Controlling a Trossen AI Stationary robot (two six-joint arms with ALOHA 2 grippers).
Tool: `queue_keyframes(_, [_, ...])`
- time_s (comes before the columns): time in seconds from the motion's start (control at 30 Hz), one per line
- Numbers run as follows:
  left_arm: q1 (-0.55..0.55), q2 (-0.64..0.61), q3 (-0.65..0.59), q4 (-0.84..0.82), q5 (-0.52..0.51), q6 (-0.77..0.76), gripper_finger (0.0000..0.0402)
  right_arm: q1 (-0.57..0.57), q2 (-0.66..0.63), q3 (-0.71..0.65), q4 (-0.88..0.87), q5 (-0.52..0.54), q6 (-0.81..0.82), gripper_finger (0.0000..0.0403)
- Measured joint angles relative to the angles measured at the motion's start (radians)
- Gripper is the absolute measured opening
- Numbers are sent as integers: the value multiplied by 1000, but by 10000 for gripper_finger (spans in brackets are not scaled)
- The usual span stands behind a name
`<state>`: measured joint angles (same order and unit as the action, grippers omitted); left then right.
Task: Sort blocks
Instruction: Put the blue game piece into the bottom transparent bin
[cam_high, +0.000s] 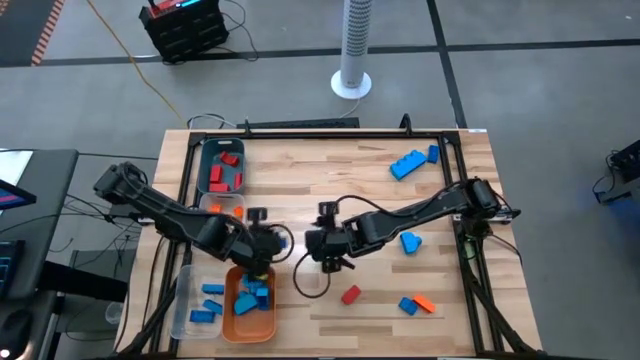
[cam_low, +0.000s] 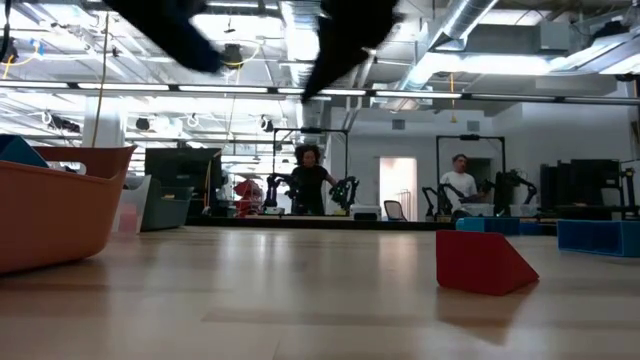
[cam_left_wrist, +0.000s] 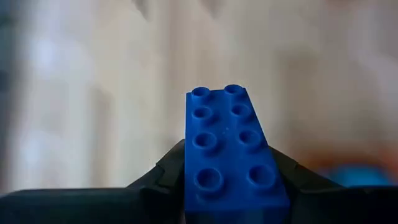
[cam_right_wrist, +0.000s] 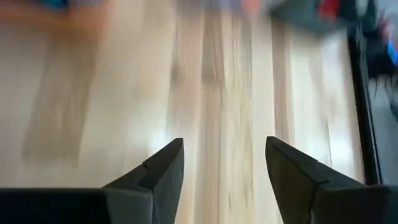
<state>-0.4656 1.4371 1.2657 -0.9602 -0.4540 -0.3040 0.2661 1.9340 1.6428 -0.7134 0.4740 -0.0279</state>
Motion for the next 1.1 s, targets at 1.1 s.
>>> queue_keyframes(1.1, [-266,-3,-286,-320,787,-750,233,27,1,-59,-479,29,295,205])
